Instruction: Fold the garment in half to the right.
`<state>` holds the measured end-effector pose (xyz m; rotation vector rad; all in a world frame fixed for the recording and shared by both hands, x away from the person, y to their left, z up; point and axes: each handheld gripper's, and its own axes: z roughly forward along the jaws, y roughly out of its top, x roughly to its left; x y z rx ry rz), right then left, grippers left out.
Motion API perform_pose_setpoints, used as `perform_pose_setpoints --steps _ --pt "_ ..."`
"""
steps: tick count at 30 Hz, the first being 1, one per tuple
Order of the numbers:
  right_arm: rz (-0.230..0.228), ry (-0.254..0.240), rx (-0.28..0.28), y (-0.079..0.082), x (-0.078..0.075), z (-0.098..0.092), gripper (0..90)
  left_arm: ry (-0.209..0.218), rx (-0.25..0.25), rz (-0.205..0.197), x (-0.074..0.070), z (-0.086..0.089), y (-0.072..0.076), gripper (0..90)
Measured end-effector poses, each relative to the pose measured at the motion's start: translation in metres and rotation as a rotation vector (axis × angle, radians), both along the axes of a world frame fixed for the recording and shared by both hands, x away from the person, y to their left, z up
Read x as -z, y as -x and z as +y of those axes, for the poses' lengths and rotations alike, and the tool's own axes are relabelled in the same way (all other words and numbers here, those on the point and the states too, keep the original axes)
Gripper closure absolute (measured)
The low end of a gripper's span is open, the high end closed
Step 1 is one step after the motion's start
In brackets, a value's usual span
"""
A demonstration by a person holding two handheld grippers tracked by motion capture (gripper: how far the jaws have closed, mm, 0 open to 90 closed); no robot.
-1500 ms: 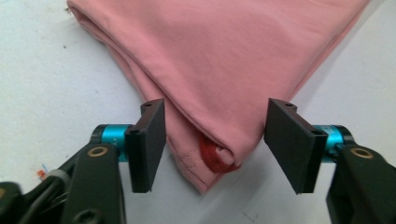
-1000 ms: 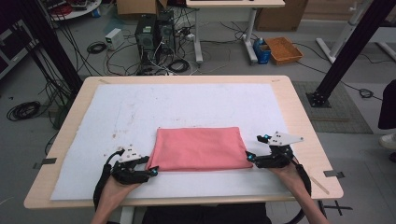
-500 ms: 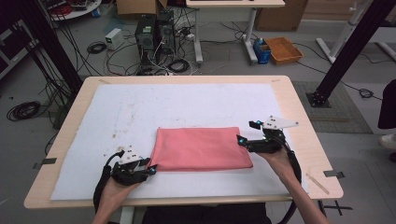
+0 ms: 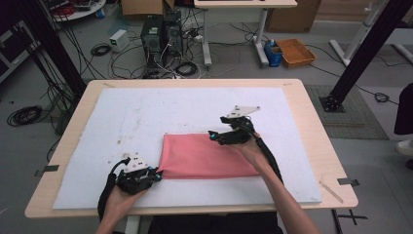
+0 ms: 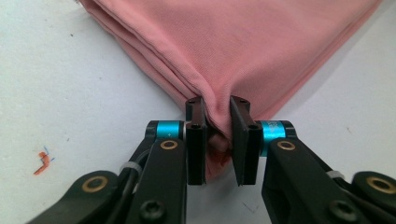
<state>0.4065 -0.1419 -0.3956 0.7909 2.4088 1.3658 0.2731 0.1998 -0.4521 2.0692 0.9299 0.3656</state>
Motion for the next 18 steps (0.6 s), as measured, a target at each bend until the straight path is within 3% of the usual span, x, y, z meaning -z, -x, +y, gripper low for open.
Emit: perform_pose_setpoints --steps 7,10,18 --pt "0.078 0.015 -0.097 -0.020 0.009 0.061 27.6 0.000 0.002 -0.002 0.000 0.000 0.000 78.5" --pt "0.099 0.054 -0.133 -0.029 0.015 0.086 28.8 0.002 0.004 0.001 0.000 0.000 0.000 78.4" --pt "0.099 0.096 -0.172 -0.039 0.028 0.133 33.8 -0.002 0.005 -0.004 0.000 0.000 0.000 78.3"
